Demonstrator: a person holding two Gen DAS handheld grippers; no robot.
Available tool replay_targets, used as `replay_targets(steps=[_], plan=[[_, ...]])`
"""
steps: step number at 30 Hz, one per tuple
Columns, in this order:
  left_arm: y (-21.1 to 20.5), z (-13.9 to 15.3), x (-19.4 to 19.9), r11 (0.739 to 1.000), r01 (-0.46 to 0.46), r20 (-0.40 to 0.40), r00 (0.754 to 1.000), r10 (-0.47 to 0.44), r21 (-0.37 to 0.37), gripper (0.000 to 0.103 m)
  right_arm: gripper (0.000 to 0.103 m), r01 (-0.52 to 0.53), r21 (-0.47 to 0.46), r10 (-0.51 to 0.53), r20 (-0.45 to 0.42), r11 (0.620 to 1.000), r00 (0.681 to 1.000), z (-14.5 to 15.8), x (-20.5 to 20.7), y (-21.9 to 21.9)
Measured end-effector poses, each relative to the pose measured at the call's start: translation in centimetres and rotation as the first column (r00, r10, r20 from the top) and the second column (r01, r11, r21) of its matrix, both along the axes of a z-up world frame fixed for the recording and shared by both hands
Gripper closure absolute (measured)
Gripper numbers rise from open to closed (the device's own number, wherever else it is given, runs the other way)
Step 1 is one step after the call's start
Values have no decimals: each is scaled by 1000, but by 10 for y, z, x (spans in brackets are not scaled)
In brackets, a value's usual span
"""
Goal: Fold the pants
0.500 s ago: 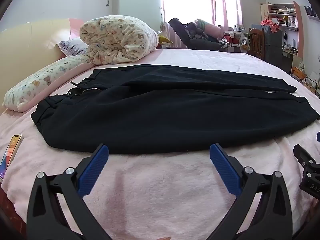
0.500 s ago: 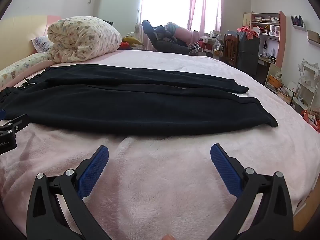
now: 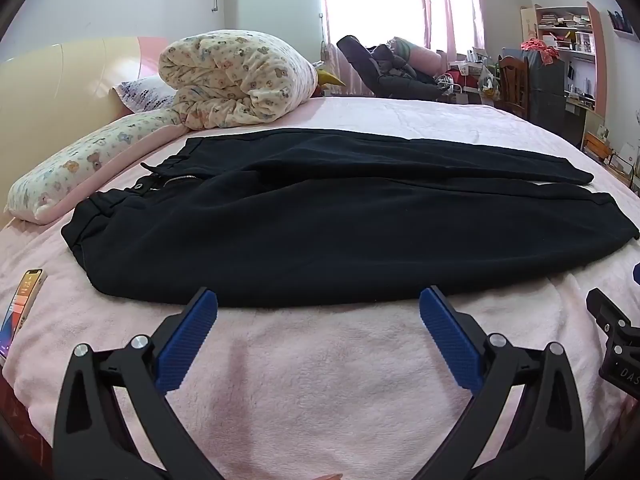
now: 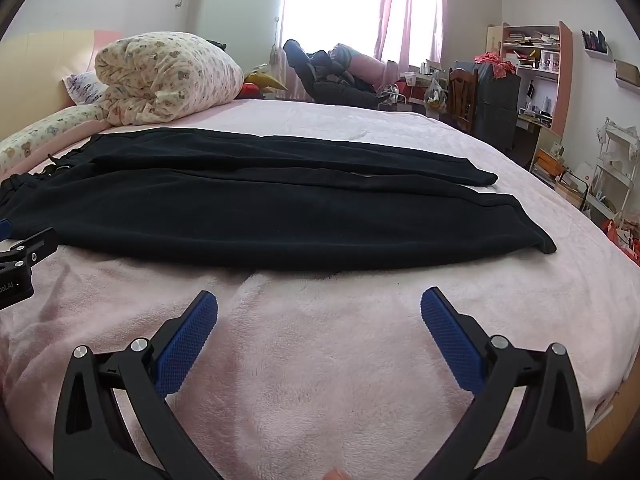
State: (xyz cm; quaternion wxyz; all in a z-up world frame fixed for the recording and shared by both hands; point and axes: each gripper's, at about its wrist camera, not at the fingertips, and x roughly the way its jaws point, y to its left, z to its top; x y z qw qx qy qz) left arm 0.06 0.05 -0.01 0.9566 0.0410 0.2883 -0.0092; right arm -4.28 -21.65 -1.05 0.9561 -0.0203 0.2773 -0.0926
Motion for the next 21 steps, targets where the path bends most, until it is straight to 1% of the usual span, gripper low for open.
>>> replay_targets(steps=[14,21], plan=[[0,0,0,1000,-1,-2,1000,1,-3,2,1,0,2,0,-1,1000,1000,0,1,1],[3,-6,4,1000,-3,-5,1000,3,-7,2,1,0,2,0,-2,1000,1000,-1,2,0]])
